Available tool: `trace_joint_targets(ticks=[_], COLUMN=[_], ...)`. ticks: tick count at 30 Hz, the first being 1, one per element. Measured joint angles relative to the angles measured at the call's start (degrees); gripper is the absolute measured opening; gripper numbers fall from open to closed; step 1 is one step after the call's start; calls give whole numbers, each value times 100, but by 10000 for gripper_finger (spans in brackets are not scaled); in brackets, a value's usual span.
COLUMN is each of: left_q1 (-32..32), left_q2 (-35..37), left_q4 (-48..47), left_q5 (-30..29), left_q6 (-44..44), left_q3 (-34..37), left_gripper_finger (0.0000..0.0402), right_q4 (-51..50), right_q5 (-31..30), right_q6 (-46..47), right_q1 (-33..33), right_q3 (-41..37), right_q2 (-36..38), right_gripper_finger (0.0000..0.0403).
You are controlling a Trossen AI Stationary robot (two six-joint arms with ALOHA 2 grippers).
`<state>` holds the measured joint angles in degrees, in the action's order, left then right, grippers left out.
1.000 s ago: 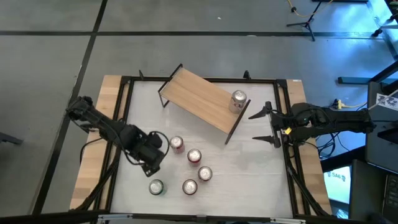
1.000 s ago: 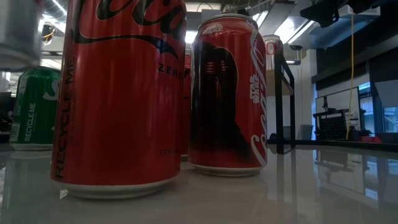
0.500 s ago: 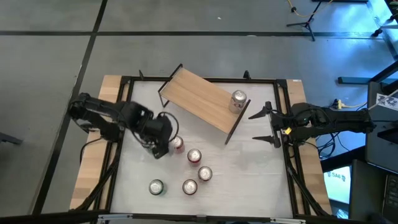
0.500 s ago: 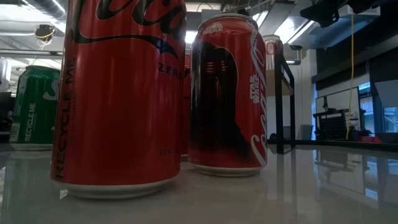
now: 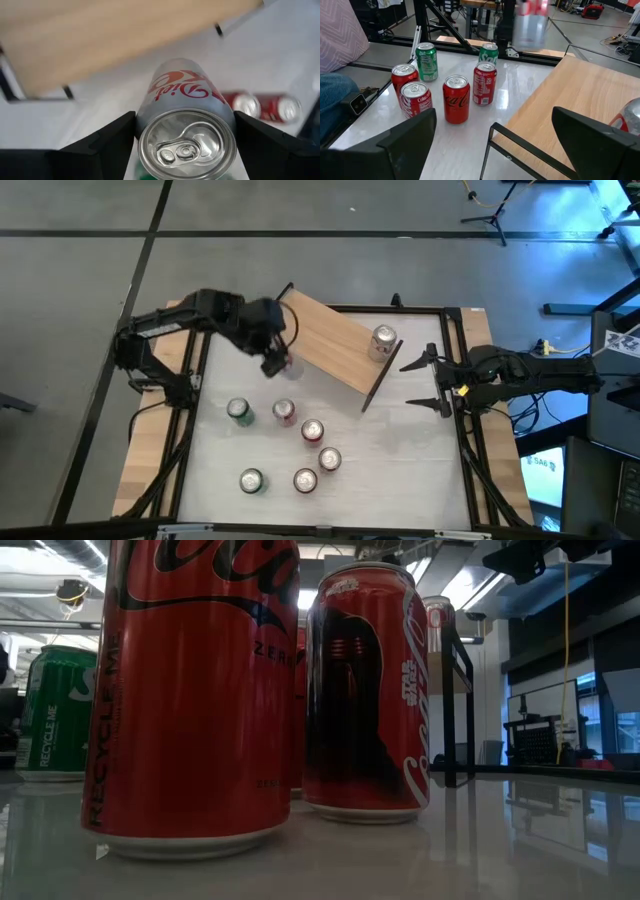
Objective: Place canned beverage on shelf
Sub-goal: Put the red-silver soda can on the shelf aligned with the other red-silver soda can
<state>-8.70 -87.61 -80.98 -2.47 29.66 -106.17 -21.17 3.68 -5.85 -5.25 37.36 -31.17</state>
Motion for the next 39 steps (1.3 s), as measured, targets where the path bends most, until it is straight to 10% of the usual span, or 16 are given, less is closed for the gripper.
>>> trace_joint_targets(ticks=[23,39], left_q1=[-1096,-807], left_q2=[-1042,-1060], left_q4=[2497,2643], left_q5=[1682,1422], left_q6=[-1392,-1866], left_q3=[-4,-4], left_gripper_finger=[286,286], right_q4=[1056,1986], right_q5=[-110,42], right_q6=[0,-195], right_q1=[-1,-1], right_q3=[2,0], right_q2=[-218,-1329], right_gripper_finger=[392,392])
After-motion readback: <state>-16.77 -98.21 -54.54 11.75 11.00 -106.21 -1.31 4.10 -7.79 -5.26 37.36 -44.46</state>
